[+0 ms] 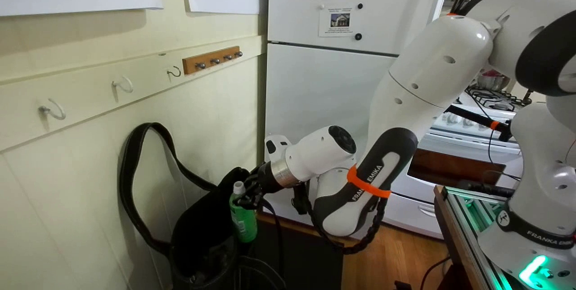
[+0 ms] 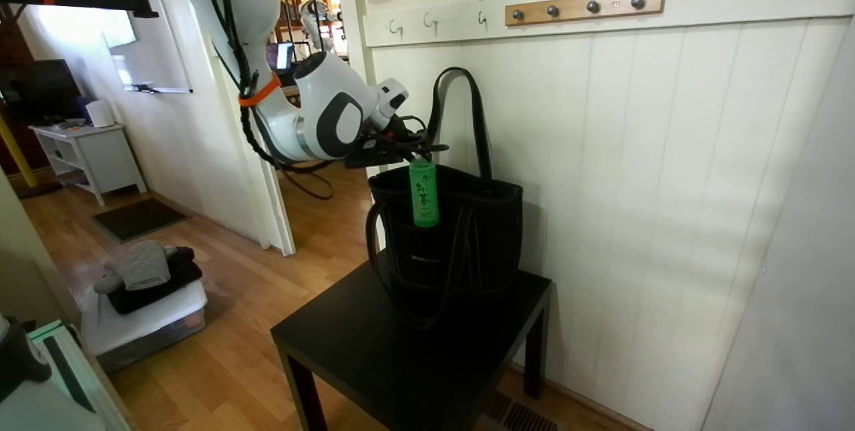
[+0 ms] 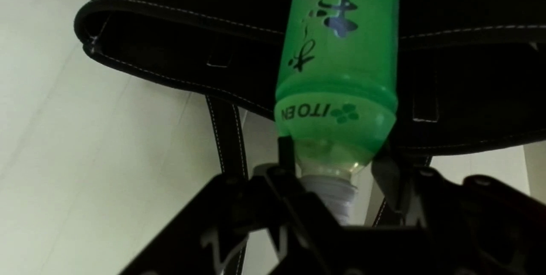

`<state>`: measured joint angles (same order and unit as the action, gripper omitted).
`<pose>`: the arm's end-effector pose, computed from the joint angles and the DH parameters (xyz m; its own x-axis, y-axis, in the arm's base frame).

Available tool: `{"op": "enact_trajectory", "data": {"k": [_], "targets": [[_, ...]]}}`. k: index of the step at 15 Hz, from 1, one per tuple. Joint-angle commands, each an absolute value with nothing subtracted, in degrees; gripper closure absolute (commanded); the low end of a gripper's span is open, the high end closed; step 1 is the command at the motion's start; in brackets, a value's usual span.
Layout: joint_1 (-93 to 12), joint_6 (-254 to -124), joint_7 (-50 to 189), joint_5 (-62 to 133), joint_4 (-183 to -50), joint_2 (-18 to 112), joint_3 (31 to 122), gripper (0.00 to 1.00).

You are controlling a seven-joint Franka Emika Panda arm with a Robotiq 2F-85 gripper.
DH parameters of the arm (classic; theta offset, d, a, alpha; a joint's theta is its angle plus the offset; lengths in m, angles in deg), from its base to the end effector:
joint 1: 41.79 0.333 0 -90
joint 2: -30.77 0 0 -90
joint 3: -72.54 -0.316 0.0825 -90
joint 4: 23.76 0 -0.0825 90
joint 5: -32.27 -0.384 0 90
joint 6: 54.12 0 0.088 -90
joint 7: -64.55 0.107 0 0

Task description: Remove the green bottle from the big pocket to the small pocket in the front of the bag

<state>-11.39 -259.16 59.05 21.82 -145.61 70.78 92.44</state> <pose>0.5984 0.1023 0.1911 0.6613 0.2653 0.7016 0.1495 -0.9632 0.2233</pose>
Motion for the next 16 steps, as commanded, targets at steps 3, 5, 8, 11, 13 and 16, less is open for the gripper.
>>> {"op": "enact_trajectory", "data": {"k": [3, 5, 8, 11, 13, 16], "targets": [[-14.11, -260.84, 51.64, 22.58, -142.58, 73.65, 90.52, 0.76], [-14.87, -261.78, 50.28, 23.4, -141.43, 74.6, 89.75, 0.76], [-17.57, -263.22, 49.5, 26.58, -139.07, 76.09, 86.66, 0.76], [-19.3, -266.63, 47.6, 30.15, -138.0, 77.49, 84.46, 0.76], [-20.19, -268.55, 46.24, 31.86, -137.64, 78.76, 83.67, 0.76], [-22.59, -270.56, 46.25, 34.03, -137.12, 80.54, 81.56, 0.76]]}}
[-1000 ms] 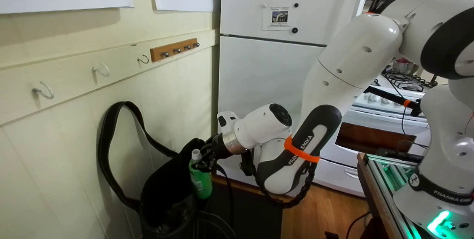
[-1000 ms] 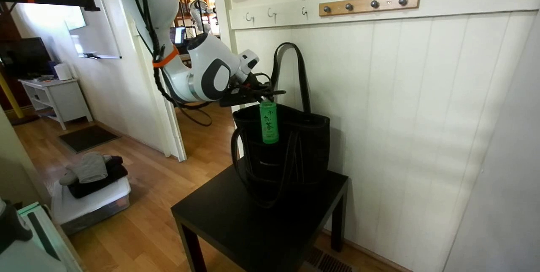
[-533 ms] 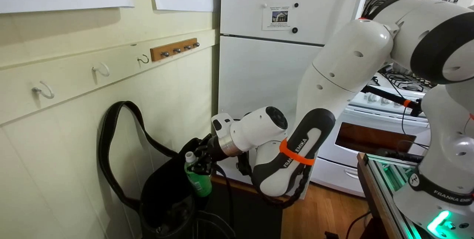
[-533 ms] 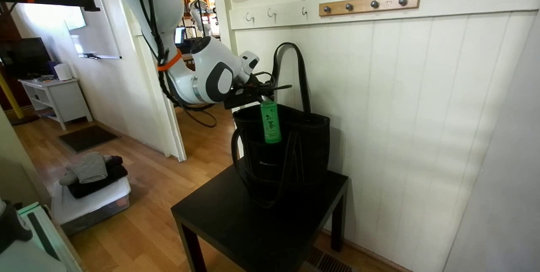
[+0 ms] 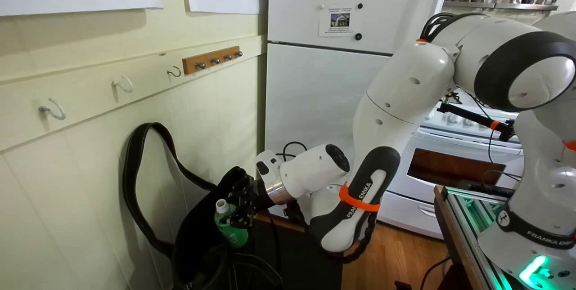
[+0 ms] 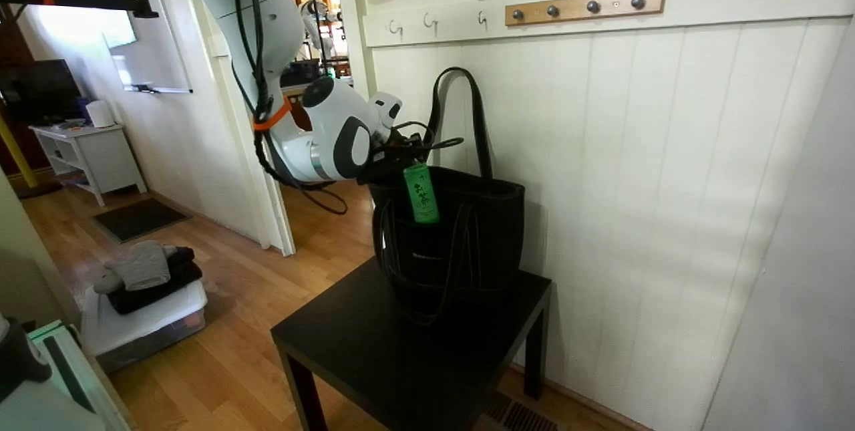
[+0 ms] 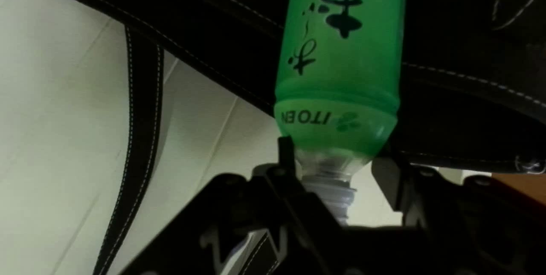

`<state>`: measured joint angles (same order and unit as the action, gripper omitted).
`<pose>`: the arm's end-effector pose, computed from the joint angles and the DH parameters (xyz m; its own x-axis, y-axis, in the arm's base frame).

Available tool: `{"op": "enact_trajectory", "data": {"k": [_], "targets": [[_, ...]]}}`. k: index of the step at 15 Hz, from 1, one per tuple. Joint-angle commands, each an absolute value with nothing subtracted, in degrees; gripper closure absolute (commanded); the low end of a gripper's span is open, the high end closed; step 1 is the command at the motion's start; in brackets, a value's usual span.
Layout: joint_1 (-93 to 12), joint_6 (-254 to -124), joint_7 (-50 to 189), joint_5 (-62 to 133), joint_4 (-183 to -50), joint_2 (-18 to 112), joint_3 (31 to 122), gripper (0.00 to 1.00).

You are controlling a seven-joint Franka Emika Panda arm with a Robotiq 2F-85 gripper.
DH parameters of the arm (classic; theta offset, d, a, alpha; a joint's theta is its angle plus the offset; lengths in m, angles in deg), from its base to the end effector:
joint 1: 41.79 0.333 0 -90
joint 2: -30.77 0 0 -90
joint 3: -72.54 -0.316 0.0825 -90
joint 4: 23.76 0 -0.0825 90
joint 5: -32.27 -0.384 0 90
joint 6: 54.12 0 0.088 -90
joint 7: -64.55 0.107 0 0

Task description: Remove the green bottle from the big pocket to the small pocket in the front of the bag

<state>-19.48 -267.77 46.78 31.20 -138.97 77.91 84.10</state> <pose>0.6107 0.1271 0.1570 0.4757 0.5324 0.7002 0.3927 -0.8408 0.3726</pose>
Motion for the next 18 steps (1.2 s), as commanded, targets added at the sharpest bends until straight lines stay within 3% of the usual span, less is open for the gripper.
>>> {"op": "enact_trajectory", "data": {"k": [1, 18], "targets": [[-23.89, -270.48, 47.0, 35.05, -137.24, 80.62, 80.4, 0.76], [-32.75, -263.48, 54.76, 35.29, -134.0, 84.91, 73.48, 0.76]]}}
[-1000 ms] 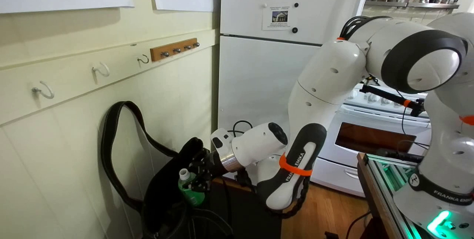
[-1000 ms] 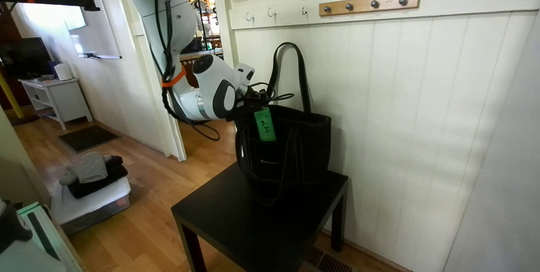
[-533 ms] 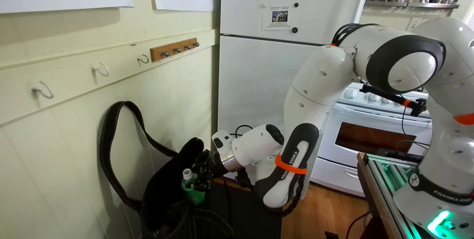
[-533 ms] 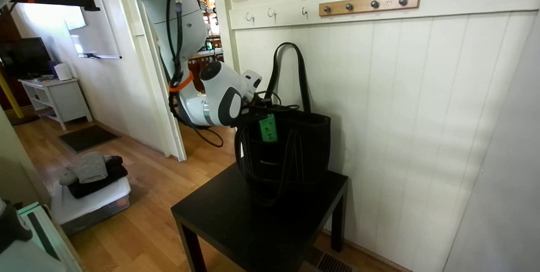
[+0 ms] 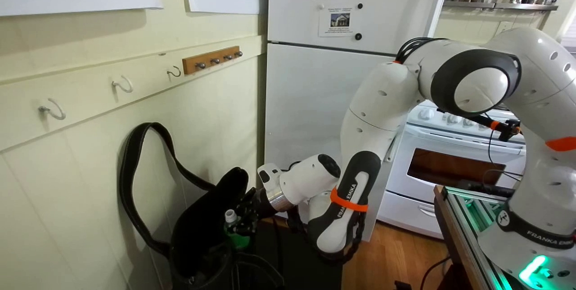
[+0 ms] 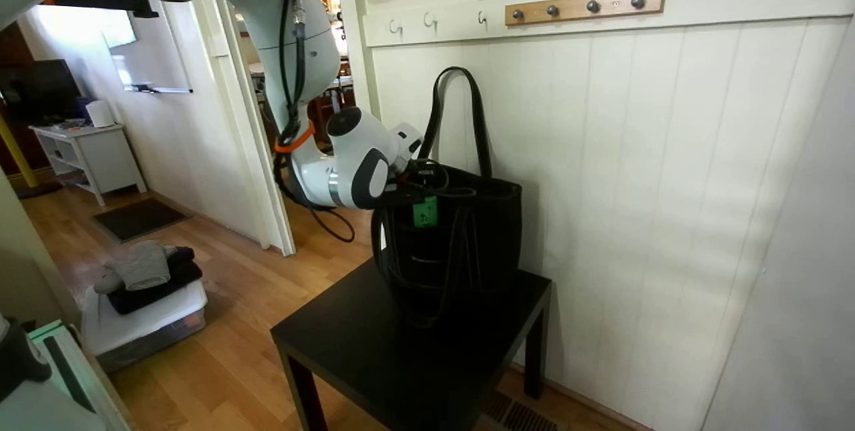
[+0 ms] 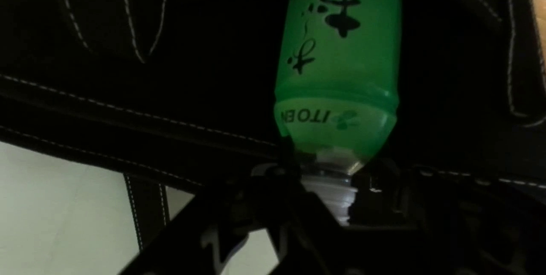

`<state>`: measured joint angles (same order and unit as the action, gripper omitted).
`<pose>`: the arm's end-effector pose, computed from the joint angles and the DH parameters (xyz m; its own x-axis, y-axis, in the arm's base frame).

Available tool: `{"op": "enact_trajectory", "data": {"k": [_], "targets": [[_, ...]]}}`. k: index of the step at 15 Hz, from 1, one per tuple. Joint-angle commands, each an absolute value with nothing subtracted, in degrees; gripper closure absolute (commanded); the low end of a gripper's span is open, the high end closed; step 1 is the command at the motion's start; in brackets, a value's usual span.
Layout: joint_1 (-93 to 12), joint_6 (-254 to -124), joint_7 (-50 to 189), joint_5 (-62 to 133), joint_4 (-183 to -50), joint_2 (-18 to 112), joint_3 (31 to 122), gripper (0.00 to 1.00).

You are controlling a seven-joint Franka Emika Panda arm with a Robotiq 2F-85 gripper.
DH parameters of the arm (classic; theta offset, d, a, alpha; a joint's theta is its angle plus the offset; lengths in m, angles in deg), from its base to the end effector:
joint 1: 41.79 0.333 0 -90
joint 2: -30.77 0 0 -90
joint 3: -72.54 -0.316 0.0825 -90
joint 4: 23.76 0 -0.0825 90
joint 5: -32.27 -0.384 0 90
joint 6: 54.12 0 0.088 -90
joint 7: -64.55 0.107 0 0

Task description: Remove the green bottle from the big pocket to the small pocket in the front of the bag

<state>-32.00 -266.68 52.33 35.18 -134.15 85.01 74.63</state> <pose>0.6174 0.0927 0.0960 0.5952 0.3673 0.7148 0.3305 -0.9226 0.1988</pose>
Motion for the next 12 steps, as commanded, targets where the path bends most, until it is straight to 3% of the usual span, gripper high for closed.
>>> {"op": "enact_trajectory", "data": {"k": [1, 2, 3, 4, 8, 12], "targets": [[-33.1, -262.42, 55.44, 35.46, -134.37, 84.53, 73.03, 0.75], [-33.15, -261.23, 56.11, 35.05, -134.72, 84.21, 72.89, 0.47], [-33.26, -260.2, 56.89, 34.7, -135.1, 83.87, 72.7, 0.27], [-32.77, -259.97, 57.35, 33.76, -135.66, 83.46, 73.18, 0.25], [-30.15, -259.5, 58.62, 29.66, -138.17, 81.28, 75.23, 0.0], [-25.91, -257.9, 58.6, 22.93, -141.99, 77.95, 78.25, 0.0]]}}
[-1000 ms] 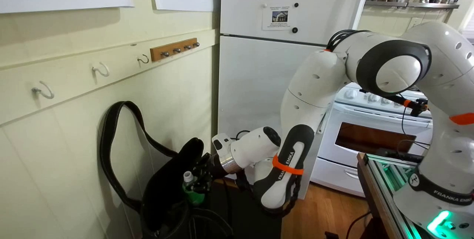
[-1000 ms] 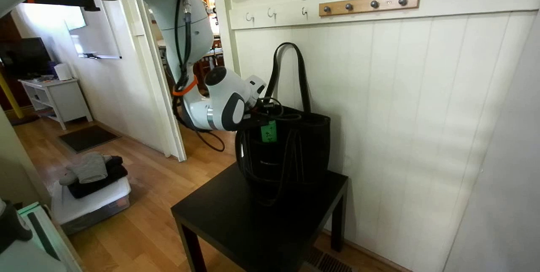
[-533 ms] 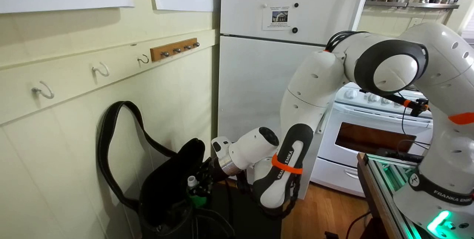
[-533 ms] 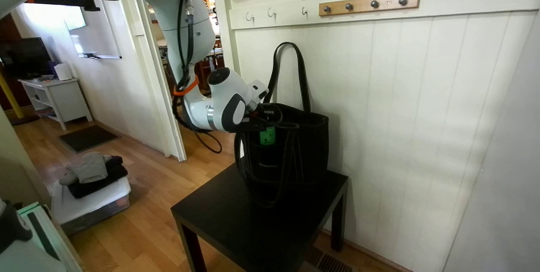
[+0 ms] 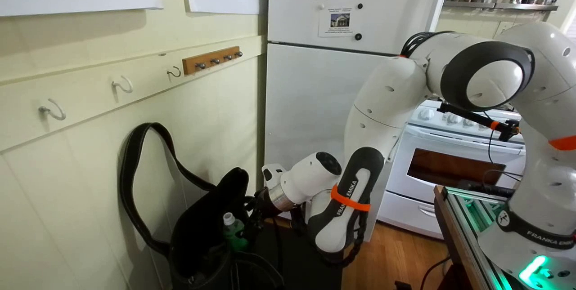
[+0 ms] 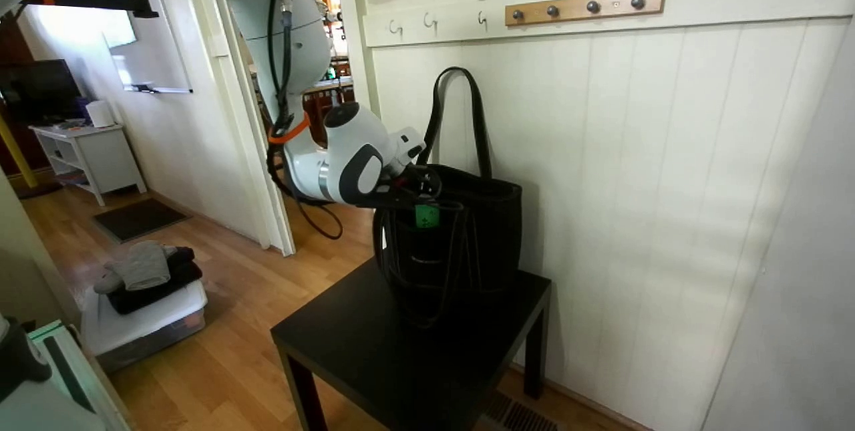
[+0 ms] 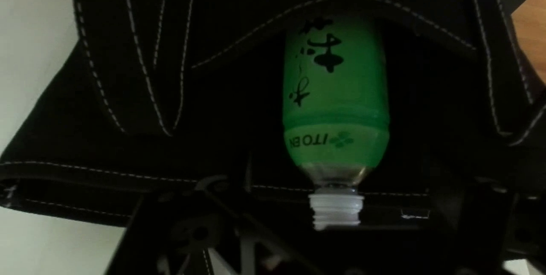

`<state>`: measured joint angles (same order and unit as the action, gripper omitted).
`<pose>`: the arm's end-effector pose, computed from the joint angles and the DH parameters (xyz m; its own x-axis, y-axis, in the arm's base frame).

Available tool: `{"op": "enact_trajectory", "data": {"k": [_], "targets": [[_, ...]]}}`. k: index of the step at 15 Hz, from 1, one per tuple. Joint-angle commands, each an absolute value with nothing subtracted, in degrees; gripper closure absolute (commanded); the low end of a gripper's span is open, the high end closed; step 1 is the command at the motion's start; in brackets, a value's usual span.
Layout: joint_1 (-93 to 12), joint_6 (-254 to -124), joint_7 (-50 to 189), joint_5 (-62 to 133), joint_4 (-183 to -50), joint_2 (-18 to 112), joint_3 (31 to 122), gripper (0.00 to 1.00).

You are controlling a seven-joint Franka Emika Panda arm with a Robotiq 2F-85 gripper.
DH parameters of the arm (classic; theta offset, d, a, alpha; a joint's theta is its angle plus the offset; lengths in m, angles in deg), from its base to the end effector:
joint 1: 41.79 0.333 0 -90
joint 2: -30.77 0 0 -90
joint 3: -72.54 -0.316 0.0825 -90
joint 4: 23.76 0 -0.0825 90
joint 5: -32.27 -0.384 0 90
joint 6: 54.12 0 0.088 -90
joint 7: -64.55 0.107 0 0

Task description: Remove the green bottle from the big pocket to the small pocket in the front of the bag

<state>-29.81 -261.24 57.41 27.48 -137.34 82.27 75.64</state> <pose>0.6082 0.0868 0.0958 0.7184 0.2068 0.6641 0.1852 -0.9772 0.1040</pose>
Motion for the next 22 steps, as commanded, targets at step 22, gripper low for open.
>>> {"op": "enact_trajectory", "data": {"k": [22], "targets": [[-18.83, -218.35, 78.05, 30.77, -152.9, 58.97, 83.9, 0.0]]}}
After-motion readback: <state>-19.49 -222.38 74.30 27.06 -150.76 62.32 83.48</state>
